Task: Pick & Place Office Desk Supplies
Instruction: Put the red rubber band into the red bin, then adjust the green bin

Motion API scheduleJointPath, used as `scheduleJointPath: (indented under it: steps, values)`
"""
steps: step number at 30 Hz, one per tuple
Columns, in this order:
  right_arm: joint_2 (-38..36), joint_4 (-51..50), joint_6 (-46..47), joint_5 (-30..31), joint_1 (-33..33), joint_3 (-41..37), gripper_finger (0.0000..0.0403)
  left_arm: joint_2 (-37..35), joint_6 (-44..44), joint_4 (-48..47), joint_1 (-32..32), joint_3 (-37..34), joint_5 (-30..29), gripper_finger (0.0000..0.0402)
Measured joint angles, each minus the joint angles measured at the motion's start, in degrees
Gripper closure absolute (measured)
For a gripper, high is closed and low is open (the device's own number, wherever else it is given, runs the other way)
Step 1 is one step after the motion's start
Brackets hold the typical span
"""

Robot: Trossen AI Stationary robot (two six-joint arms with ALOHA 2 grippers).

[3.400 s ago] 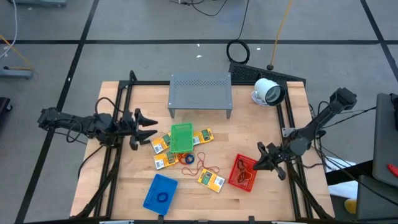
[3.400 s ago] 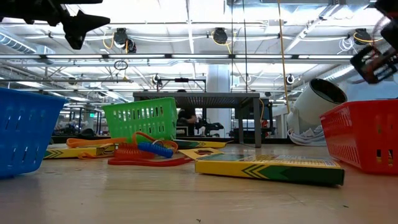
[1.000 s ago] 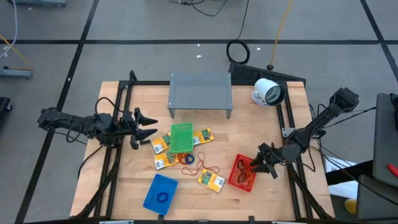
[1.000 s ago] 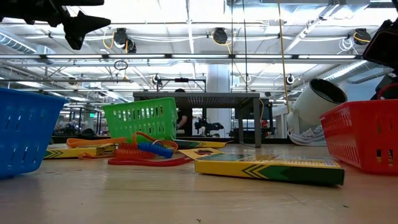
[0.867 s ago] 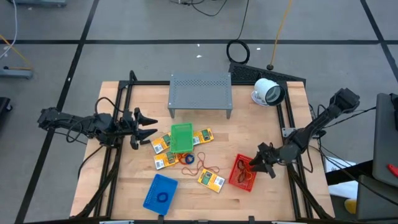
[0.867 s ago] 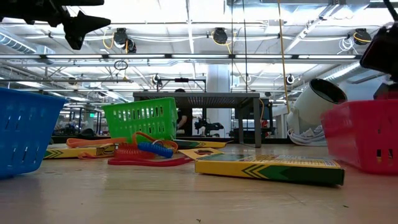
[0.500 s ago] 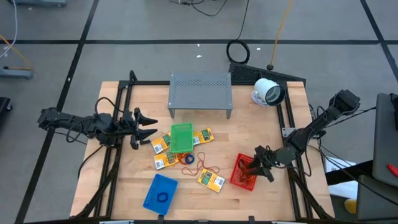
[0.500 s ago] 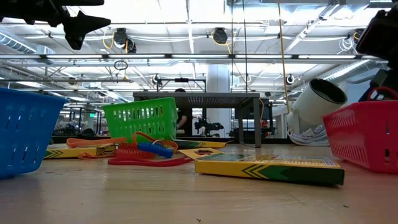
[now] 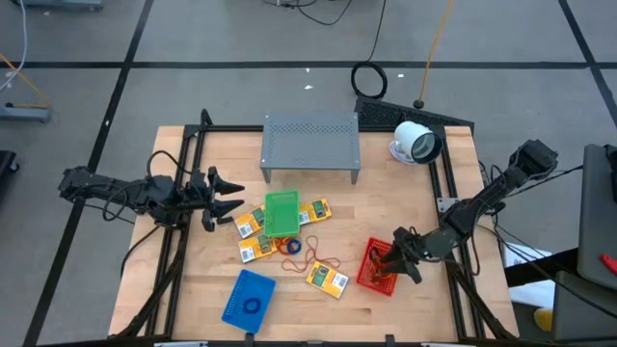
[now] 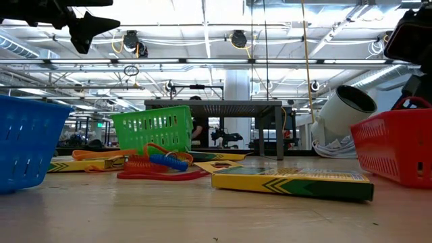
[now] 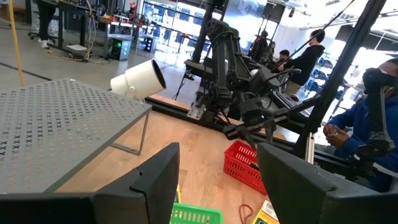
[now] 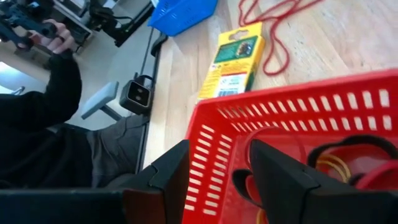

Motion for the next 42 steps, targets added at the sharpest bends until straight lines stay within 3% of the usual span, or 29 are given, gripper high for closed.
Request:
scheduleJointPath:
  steps: [6,14,20,24,36,42]
  values:
    - [0.01,-2.12,1.5,0.39,0.0,0.7,0.0248,0.0,0.0,0.02,0.0,0.0,0.0,0.0176]
    - [0.03,-29.62,-0.17,1.68,0.0,14.03,0.0248,0.0,0.0,0.0,0.0,0.0,0.0,0.0176]
    - [0.01,-34.57,-5.4,3.42,-0.02,21.3,0.0248,0.0,0.0,0.0,0.0,0.0,0.01,0.0176]
    - [0.01,-29.93,-11.92,3.42,-0.01,23.23,0.0248,0.0,1.0,0.0,0.0,0.0,0.05,0.0176]
    - [0.18,-2.51,-42.72,4.93,-3.54,23.37,0.0248,0.0,6.22,-0.04,0.0,0.0,0.2,0.0176]
    - [2.77,9.07,-49.66,1.64,-8.16,23.37,0.0248,-0.01,8.12,-0.02,0.0,0.0,2.03,0.0176]
